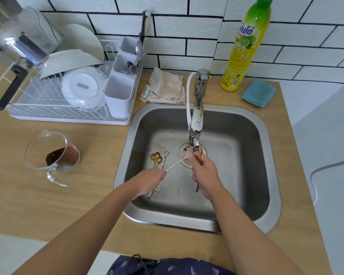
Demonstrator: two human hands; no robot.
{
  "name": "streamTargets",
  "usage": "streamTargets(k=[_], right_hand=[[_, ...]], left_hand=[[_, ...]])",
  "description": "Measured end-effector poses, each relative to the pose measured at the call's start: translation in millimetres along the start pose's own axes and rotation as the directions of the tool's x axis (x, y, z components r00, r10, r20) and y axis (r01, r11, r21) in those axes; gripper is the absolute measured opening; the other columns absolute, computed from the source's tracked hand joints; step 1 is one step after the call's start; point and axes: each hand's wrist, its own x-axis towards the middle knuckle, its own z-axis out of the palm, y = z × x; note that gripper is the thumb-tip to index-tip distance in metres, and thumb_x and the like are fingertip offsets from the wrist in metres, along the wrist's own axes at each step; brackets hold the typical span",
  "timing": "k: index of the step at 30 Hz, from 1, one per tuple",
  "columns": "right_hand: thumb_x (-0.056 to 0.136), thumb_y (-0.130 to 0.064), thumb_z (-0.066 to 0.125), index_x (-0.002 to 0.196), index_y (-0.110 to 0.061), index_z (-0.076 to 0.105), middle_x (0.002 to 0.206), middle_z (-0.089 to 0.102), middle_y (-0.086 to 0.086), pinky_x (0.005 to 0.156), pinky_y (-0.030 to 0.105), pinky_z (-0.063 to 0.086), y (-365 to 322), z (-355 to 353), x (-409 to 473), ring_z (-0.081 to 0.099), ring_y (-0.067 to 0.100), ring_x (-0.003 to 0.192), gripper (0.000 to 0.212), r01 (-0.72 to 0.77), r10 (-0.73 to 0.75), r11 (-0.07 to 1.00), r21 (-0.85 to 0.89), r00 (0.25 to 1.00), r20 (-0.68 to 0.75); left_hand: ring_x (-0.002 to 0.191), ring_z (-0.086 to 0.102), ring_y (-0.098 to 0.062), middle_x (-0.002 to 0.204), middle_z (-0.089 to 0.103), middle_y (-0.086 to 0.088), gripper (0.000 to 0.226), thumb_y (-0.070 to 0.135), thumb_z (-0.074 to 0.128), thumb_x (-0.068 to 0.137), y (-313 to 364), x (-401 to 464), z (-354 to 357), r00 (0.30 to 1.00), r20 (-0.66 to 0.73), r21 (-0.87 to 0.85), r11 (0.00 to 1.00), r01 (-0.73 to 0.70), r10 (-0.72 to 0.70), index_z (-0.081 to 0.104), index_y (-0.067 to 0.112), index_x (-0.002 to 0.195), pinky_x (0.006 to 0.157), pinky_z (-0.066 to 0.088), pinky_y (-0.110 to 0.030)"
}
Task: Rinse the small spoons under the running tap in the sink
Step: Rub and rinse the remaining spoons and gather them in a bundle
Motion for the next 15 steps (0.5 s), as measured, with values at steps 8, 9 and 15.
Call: streamTargets(k=[8,9,15], right_hand=[[0.103,-0.034,0.060,0.089,-0.015,0.068,0.069,0.067,-0.004,0.039,0.020,0.023,-12,-7,9,0.026,0.004,0.040,0.025,-0.091,0.119,0.979,0.181,0.981,-0.150],[0.104,-0.034,0.059,0.090,-0.014,0.067,0.068,0.064,-0.004,0.038,0.020,0.023,-11,-8,10,0.026,0.004,0.040,0.026,-0.089,0.130,0.968,0.233,0.978,-0.166],[0.098,-0.034,0.065,0.087,-0.016,0.079,0.078,0.067,-0.003,0.039,0.015,0.030,-4,-1,7,0.039,0.002,0.048,0.025,-0.073,0.114,0.882,0.465,0.992,-0.059]], left_hand=[[0.067,0.038,-0.015,0.077,0.047,-0.002,0.030,0.031,0.030,0.104,19,-3,6,0.998,0.028,-0.216,0.975,-0.057,0.065,0.050,0.019,0.086,0.061,0.033,-0.030],[0.071,0.039,-0.017,0.081,0.047,-0.003,0.026,0.026,0.032,0.104,16,-3,7,0.997,0.027,-0.252,0.965,-0.067,0.076,0.053,0.018,0.091,0.065,0.034,-0.032],[0.071,0.050,-0.009,0.085,0.056,0.001,0.020,0.014,0.051,0.102,33,3,30,0.973,-0.176,-0.472,0.855,-0.214,0.146,0.069,0.017,0.111,0.060,0.045,-0.021]])
